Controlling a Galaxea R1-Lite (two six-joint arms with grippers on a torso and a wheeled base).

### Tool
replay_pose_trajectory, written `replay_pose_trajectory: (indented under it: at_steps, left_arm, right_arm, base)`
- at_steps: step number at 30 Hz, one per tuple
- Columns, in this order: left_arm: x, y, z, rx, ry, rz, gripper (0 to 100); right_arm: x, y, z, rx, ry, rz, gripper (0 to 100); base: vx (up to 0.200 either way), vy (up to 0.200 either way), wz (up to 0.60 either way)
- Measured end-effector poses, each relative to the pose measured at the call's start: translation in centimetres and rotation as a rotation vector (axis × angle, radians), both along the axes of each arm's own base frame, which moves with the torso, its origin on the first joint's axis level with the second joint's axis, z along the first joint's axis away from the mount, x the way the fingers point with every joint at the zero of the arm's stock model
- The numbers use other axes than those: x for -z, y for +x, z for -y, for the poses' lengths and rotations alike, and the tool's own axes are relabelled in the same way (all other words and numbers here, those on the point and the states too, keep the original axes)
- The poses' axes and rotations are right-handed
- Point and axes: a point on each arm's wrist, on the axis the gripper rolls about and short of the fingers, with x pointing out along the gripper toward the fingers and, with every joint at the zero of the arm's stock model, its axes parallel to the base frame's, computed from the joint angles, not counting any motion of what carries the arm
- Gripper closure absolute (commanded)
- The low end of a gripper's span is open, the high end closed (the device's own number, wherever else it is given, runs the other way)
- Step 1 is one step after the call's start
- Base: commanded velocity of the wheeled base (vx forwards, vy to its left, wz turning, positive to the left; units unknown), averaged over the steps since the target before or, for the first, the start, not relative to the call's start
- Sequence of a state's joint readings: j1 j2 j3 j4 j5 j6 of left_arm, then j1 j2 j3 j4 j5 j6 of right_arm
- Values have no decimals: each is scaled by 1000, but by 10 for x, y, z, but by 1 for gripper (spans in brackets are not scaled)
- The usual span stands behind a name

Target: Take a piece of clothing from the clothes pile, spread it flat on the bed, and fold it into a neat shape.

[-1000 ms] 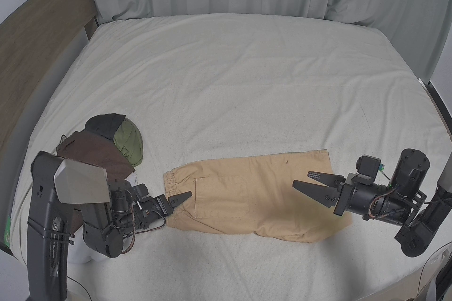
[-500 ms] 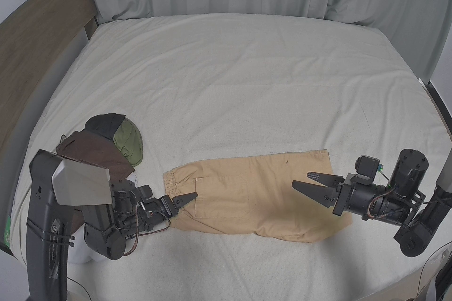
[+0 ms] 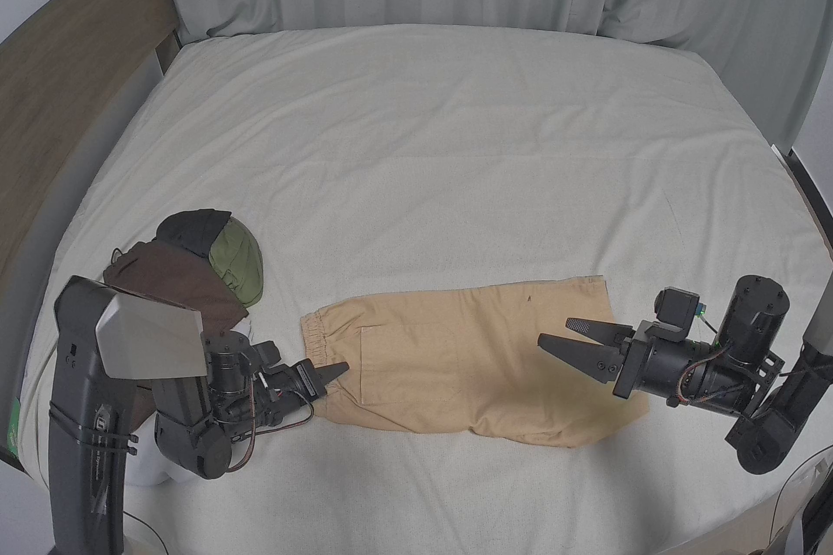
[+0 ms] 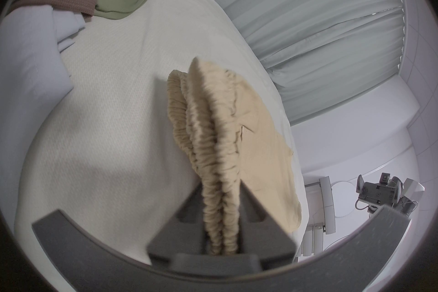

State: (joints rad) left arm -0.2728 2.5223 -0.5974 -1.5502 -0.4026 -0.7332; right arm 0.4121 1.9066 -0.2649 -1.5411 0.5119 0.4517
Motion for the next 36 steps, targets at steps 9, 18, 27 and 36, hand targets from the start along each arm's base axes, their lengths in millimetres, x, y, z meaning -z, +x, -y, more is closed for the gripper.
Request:
replay_pose_trajectory:
  at_steps: [9,18,27,36]
  left_arm:
    - [0,0,0,1,0,3,100]
    - [0,-1,-2,-2,7,2,100]
    - [-7,-7,-7,-5,7,-3,100]
    - [-12,-9,-19,5,7,2,100]
  right_arm:
    - [1,0,0,-2,-2,-2,0]
    - [1,-1,0,-2,-3,-4,0]
    - [1,-1,0,-2,-3,-4,0]
    - [2,0,0,-1,-7,-7,0]
  base:
    - [0,0,0]
    - [0,0,0]
    - [0,0,0]
    - [0,0,0]
